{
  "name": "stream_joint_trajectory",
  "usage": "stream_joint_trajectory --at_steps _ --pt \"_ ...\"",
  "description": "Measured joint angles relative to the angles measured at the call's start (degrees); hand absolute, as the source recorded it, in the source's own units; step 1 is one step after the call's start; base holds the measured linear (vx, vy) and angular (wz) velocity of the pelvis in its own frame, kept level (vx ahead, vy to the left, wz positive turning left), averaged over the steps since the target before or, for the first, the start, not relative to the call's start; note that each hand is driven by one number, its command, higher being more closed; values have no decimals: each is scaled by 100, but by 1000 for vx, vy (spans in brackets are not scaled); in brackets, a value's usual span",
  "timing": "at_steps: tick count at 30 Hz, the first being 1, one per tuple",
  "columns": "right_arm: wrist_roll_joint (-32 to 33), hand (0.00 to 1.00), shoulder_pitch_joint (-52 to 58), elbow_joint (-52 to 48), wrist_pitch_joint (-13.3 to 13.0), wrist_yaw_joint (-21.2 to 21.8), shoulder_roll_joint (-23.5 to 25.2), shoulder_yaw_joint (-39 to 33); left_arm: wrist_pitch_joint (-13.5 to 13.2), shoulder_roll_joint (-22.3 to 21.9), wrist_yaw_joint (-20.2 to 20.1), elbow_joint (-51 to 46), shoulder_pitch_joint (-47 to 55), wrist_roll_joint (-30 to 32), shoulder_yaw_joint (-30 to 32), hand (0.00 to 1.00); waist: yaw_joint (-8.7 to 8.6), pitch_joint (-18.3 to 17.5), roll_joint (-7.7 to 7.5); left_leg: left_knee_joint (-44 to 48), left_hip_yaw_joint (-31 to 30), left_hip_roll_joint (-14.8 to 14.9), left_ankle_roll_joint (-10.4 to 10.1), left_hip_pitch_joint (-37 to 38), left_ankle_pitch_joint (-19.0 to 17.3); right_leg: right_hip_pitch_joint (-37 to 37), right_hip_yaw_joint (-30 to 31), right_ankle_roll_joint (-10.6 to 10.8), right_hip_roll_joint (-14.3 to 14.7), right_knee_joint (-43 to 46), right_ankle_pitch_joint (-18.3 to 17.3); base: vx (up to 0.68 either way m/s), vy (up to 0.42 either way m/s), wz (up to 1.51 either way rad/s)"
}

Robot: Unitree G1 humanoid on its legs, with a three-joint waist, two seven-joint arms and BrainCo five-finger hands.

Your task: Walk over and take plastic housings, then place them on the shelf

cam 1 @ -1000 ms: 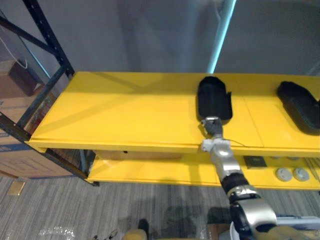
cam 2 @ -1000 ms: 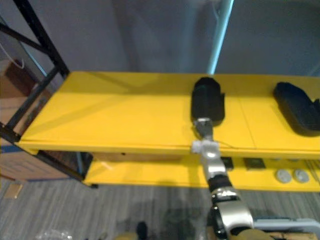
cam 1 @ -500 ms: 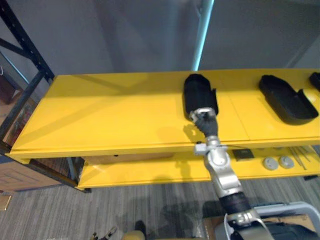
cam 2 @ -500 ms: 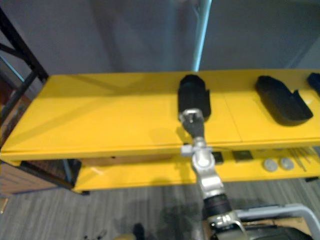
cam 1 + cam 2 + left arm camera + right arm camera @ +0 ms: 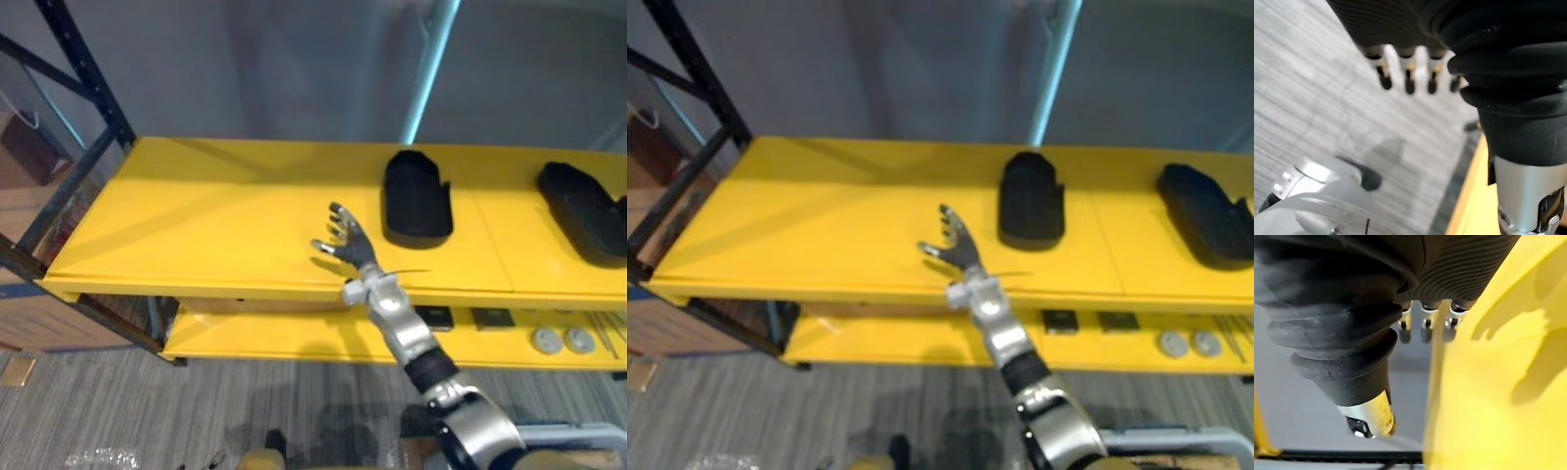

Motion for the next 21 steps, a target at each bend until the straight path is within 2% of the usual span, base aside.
stream_joint_trajectory --at_steps 6,13,19,21 --pt "32 0 -441 1083 192 -540 112 -372 28 -1 1 4 -26 -1 1 0 148 6 9 -5 -149 -23 3 -3 42 78 -167 -27 -3 13 -16 -25 -11 12" --pt "15 0 -620 1315 397 -1250 117 -782 69 -89 1 7 -81 -3 97 0 258 64 105 -7 -221 -47 18 -47 63 87 -208 -72 -6 -54 -48 -43 2 4" --pt "-3 0 -702 1314 466 -1457 96 -871 71 -96 -7 4 -140 -2 107 0 271 67 106 -6 -253 -60 28 -100 80 92 -298 -35 -14 -63 -26 23 -4 7" --pt "-2 0 -757 1314 568 -1498 92 -910 59 -97 -12 -2 -159 -2 102 0 267 67 106 -5 -242 -69 27 -97 79 93 -297 -35 -18 -62 -26 47 -9 -1"
